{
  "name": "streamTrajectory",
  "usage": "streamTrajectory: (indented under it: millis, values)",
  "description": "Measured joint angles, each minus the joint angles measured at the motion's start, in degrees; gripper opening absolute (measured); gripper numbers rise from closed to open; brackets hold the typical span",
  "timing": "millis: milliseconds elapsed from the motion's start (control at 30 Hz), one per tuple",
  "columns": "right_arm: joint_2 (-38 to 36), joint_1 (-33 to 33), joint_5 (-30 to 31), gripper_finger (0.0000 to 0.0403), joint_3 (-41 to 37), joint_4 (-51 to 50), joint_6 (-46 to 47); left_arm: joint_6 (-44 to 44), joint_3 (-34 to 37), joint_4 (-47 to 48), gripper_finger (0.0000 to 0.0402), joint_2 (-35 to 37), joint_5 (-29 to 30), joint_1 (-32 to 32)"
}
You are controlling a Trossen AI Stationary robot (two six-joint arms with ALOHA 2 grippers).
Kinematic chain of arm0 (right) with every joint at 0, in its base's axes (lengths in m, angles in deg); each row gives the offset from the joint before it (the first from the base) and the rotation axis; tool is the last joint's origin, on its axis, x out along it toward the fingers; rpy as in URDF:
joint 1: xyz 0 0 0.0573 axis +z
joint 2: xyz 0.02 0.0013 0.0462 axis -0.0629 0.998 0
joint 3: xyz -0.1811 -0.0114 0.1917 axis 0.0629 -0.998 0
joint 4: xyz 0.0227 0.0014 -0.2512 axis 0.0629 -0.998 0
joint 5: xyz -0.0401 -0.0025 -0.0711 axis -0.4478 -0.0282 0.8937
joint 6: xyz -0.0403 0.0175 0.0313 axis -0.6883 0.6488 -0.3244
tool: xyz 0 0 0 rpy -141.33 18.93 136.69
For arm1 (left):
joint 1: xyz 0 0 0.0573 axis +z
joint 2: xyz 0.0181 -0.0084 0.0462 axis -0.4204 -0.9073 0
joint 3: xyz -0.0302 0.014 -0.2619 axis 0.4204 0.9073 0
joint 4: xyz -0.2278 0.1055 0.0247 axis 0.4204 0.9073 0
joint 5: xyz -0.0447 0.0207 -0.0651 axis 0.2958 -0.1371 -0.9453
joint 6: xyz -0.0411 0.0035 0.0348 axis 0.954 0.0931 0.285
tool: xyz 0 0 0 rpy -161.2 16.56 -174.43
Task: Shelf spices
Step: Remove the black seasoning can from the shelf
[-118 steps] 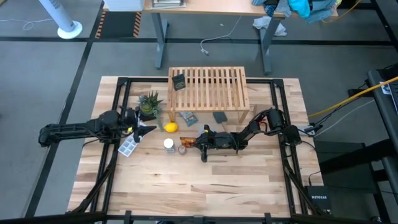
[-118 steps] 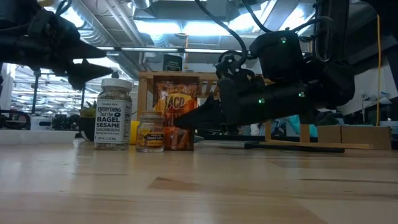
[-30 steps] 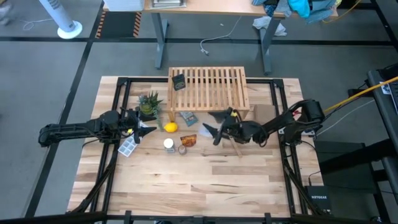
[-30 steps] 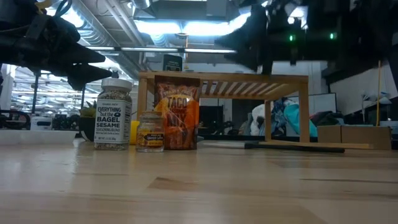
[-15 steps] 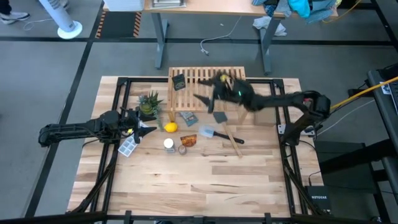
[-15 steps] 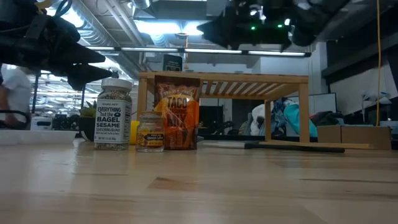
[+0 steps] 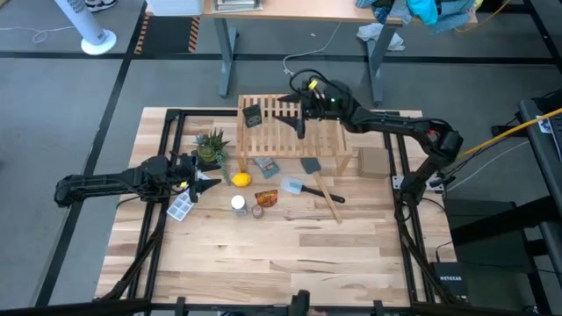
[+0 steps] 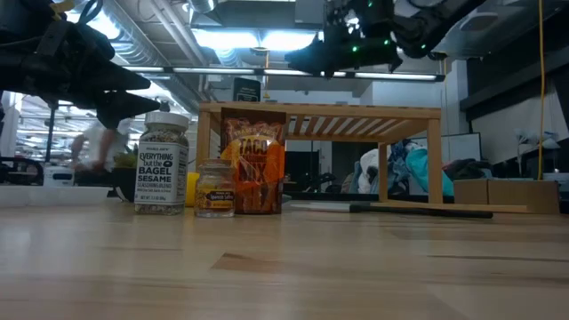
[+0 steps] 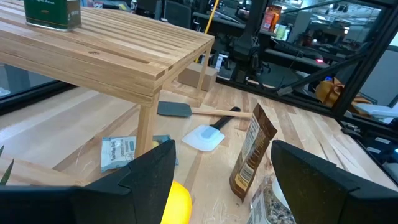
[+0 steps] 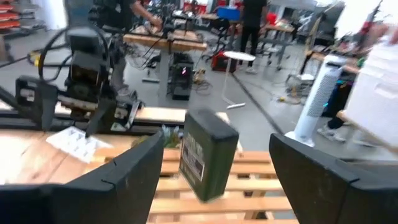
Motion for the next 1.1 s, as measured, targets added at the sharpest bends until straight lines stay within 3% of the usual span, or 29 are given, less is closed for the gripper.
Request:
streamTrajectory:
  millis: [533, 1100]
  values:
    - [14.3, -2.4, -10.0, 0.0298, 15.4, -5.7, 0.2, 0.0, 0.0, 0.0, 0.0258, 0.0, 0.0, 0.0]
    - [22.7, -2.2, -13.1, 0.0298, 23.0, -7.4, 1.8, 0.0, 0.0, 0.0, 0.0258, 0.0, 0.0, 0.0]
